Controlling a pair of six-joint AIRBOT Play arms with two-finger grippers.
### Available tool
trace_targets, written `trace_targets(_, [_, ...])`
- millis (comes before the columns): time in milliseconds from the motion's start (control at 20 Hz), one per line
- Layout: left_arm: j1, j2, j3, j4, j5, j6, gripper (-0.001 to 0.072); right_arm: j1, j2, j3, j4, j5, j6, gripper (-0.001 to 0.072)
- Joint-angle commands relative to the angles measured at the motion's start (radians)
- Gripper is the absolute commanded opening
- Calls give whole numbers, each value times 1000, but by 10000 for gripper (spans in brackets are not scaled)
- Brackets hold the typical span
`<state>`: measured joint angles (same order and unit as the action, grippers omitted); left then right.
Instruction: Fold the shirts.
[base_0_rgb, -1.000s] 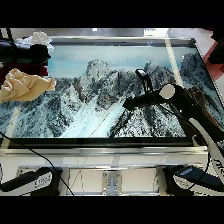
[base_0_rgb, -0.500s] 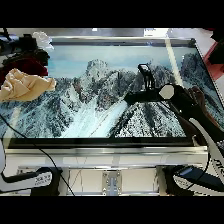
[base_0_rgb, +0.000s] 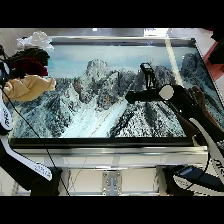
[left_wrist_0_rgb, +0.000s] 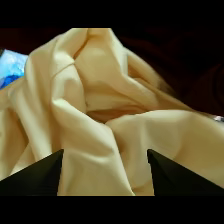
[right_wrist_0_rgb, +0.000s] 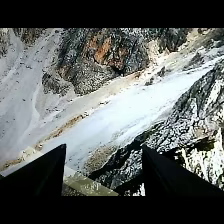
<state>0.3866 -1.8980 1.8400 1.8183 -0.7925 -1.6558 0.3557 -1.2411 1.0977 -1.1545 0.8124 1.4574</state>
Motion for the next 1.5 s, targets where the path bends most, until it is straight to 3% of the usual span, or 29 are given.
trace_targets(0, [62,-142,87,-128,4,41,619,-1,0,0,-6,-27,74,552])
trace_targets(250, [63,-240,150,-126,35,-5,593,0,0,0,10,-48,95,551])
trace_targets(300, [62,-247,150,-147,54,-4,503,0,0,0,18,-48,95,551])
trace_targets(350, [62,-248,150,-187,70,5,214,0,0,0,19,-48,95,551])
trace_targets(400, [62,-247,155,-236,72,25,10,0,0,0,18,-49,95,549])
trace_targets(600, [58,-212,236,-617,-86,211,12,-1,0,0,13,-97,94,542])
trace_targets(800, [-5,-57,235,-1099,-218,459,10,-1,5,8,-197,-138,93,541])
trace_targets(1050, [-248,159,235,-1188,-396,479,11,-1,29,138,-695,24,254,540])
trace_targets(1150, [-358,248,235,-1194,-406,480,11,-1,64,201,-838,122,274,541])
trace_targets(1350, [-506,393,233,-1178,-393,508,11,-1,188,245,-974,169,274,541])
trace_targets(1450, [-536,404,216,-1108,-454,465,12,-1,231,245,-969,167,274,541])
